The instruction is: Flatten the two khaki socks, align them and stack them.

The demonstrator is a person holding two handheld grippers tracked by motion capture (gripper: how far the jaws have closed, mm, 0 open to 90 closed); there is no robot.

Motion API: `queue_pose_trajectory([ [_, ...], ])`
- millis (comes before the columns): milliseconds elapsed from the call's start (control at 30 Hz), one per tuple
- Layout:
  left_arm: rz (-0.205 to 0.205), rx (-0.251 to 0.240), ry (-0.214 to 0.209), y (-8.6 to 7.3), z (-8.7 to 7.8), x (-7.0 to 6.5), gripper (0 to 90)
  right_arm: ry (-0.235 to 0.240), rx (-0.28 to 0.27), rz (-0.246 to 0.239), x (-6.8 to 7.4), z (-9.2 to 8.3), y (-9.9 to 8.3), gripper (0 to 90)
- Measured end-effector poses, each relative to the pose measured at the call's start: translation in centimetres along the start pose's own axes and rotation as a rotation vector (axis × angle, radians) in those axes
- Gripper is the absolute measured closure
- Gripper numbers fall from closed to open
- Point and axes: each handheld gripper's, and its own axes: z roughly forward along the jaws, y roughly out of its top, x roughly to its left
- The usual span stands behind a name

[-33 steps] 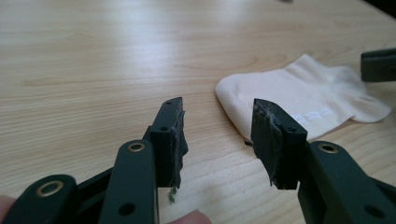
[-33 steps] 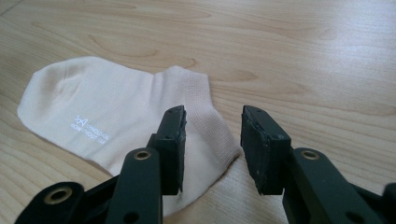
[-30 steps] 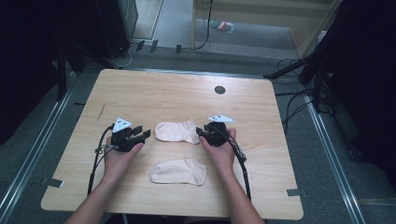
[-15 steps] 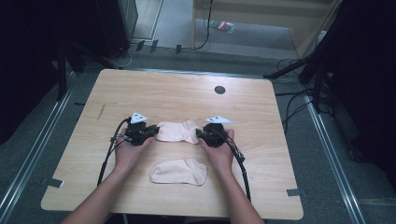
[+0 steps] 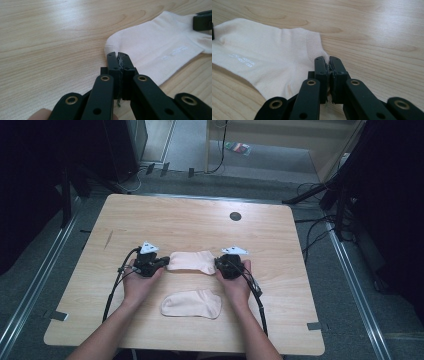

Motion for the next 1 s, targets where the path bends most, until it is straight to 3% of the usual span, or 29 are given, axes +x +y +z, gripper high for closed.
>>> queue_pose_trajectory([
  [133, 0.003, -0.007, -0.010, -0.4, -0.8, 0.2, 90.0, 0.000, -0.011, 0.021, -0.4, -0.9, 0.1, 87.0],
  [367, 0.016, -0.043, -0.031, -0.7, -2.6, -0.1, 90.0, 0.008, -0.034, 0.011, -0.3, -2.7, 0.4, 87.4],
  [633, 0.047, -0.101, -0.043, -1.0, -5.3, -1.3, 90.0, 0.039, -0.060, 0.008, 0.5, -5.2, 0.5, 87.4],
  [1000, 0.064, -0.109, -0.063, -3.4, -8.2, -3.2, 90.0, 0.085, -0.056, 0.008, 1.4, -7.8, -1.4, 87.4],
])
